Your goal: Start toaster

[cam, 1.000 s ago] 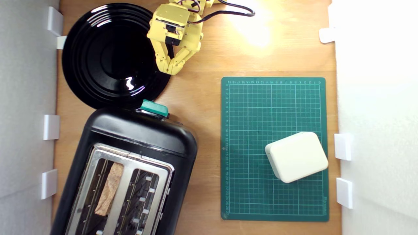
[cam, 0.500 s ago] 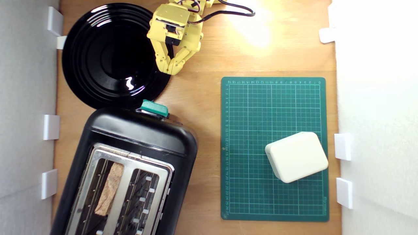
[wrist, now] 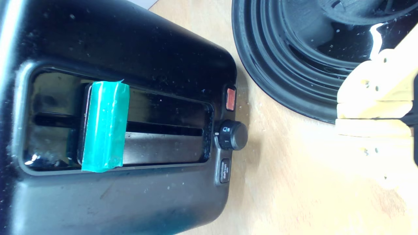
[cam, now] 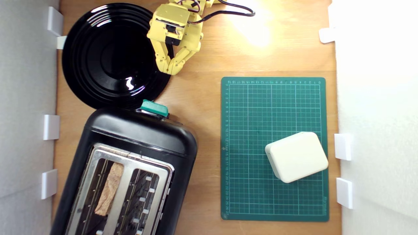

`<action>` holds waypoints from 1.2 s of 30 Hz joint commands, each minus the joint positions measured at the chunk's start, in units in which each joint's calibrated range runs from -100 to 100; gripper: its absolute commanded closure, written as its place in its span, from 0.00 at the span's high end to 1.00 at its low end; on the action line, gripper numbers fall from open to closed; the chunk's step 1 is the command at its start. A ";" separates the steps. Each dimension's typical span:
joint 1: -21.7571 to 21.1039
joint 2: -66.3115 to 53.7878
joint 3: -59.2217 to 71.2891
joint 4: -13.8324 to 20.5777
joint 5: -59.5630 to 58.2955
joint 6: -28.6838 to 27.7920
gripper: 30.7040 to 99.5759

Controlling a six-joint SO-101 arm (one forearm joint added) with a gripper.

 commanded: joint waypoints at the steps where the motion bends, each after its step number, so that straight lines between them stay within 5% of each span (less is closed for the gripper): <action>1: -0.17 -0.25 0.65 0.27 0.13 -0.13 0.01; 36: -0.25 -0.42 0.65 0.17 0.13 -0.13 0.01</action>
